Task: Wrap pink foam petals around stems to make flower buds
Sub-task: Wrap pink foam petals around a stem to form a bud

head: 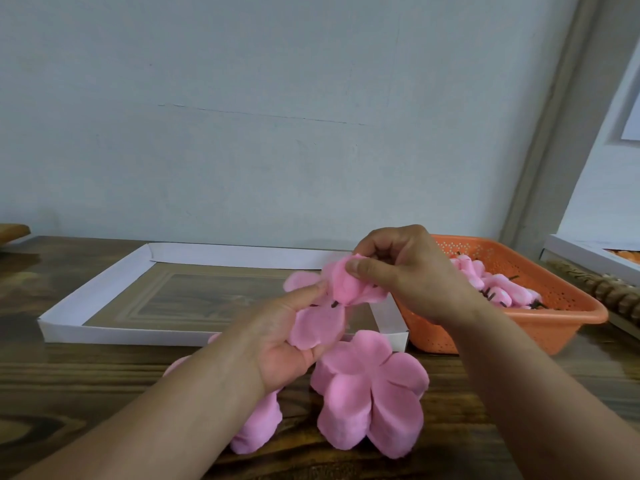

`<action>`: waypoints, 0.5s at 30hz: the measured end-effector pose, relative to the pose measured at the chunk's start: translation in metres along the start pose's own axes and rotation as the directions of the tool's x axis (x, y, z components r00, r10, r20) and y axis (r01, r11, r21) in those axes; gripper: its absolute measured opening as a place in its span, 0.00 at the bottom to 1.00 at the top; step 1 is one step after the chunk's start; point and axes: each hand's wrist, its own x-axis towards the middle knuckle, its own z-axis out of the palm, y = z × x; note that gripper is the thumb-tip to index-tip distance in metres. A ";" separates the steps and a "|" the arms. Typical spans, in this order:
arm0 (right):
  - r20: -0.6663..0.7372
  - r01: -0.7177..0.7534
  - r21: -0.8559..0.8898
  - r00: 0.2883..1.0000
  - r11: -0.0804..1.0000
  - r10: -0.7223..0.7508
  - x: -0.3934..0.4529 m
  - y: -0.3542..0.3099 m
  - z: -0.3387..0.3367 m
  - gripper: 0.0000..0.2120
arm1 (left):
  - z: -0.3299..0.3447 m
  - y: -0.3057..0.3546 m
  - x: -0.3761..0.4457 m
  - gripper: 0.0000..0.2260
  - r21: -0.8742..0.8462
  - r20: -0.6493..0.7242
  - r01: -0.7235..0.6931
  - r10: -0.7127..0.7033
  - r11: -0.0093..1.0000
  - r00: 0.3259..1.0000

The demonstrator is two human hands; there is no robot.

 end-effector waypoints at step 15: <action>0.109 -0.020 -0.005 0.994 1.000 0.020 -0.003 0.000 0.002 0.10 | -0.003 0.002 -0.002 0.08 0.097 -0.065 0.038 -0.032 0.995 0.997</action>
